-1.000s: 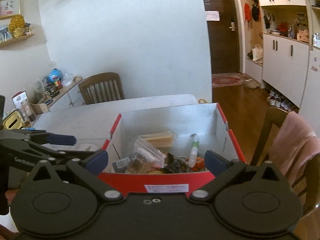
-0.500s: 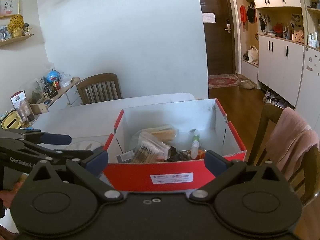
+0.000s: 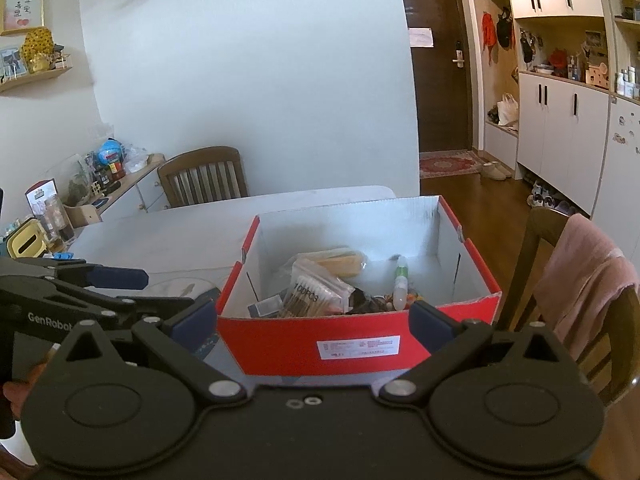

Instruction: Organize objects

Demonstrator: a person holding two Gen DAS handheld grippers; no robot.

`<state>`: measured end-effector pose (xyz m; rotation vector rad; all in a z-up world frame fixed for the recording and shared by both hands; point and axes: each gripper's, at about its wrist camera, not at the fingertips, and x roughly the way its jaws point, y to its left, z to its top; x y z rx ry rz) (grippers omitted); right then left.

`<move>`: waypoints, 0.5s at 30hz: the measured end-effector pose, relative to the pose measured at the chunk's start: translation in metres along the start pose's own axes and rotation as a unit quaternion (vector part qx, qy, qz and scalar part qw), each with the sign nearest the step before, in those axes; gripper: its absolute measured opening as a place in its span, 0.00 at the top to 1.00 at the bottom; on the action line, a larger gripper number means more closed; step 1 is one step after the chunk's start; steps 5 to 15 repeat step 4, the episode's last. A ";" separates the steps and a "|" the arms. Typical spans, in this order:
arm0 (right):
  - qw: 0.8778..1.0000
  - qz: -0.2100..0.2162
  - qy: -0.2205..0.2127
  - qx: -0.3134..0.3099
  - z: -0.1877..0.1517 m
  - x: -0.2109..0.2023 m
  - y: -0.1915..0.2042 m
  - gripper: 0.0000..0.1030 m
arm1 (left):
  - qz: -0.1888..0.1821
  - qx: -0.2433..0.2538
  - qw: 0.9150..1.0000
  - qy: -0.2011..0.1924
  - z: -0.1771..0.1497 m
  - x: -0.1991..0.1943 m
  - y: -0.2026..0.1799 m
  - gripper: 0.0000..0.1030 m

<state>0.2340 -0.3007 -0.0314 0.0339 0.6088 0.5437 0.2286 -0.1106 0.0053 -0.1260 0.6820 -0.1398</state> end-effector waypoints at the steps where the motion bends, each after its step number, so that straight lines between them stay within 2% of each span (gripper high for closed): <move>1: 1.000 -0.001 0.000 0.002 0.000 0.000 0.000 0.01 | 0.001 0.000 1.000 0.000 0.000 -0.001 0.000 0.02; 15: 1.000 -0.002 0.003 0.008 -0.001 -0.001 0.002 0.01 | 0.000 -0.001 1.000 -0.002 0.000 -0.003 0.004 0.02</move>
